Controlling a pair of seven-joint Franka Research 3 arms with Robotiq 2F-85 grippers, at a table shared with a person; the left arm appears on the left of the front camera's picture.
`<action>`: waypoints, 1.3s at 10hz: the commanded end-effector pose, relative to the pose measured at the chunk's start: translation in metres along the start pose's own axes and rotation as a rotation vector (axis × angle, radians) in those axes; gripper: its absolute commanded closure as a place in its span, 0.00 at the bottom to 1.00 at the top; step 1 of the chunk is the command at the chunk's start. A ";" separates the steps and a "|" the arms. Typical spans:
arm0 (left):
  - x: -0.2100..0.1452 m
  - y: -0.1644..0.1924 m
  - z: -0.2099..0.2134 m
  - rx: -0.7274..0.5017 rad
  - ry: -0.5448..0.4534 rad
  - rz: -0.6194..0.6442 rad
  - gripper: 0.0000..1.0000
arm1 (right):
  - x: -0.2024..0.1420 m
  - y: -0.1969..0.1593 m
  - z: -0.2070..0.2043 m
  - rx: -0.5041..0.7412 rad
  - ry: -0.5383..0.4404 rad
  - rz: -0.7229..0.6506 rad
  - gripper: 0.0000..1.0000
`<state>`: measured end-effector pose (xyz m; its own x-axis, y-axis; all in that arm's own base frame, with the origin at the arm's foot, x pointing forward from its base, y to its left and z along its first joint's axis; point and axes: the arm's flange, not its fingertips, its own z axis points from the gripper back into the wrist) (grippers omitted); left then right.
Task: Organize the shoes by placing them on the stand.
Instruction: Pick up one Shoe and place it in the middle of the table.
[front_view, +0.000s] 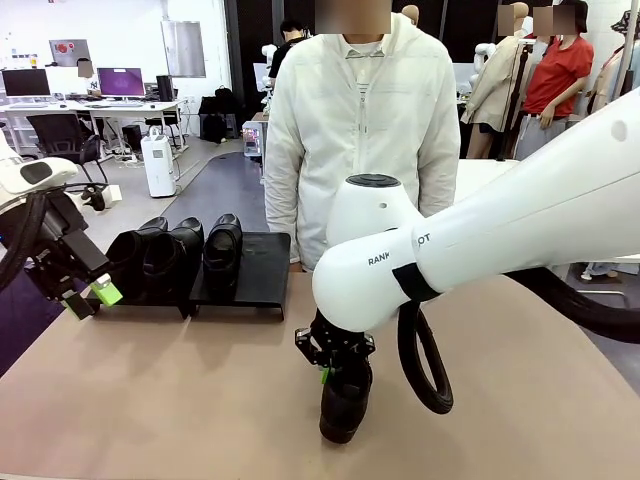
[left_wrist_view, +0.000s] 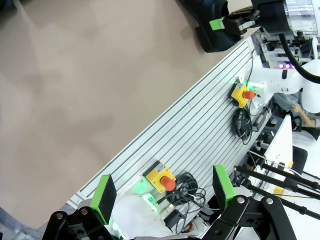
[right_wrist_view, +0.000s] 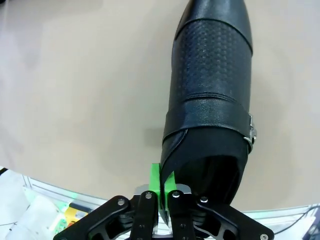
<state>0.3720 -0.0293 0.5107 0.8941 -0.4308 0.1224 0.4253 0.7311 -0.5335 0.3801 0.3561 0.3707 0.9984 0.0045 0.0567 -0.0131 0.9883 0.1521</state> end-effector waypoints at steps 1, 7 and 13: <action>0.000 0.001 0.000 -0.023 -0.006 -0.017 0.00 | 0.002 0.000 0.006 0.048 0.005 0.047 0.00; 0.000 0.001 0.000 -0.023 -0.006 -0.017 0.00 | -0.034 -0.153 0.155 0.096 -0.017 0.168 0.00; 0.000 0.001 0.000 -0.023 -0.006 -0.017 0.00 | -0.061 -0.403 0.171 0.525 -0.056 -0.281 0.00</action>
<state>0.3720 -0.0288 0.5107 0.8940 -0.4309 0.1231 0.4258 0.7308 -0.5335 0.2910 -0.0903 0.4828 0.9858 -0.1675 0.0077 0.1269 0.7754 0.6186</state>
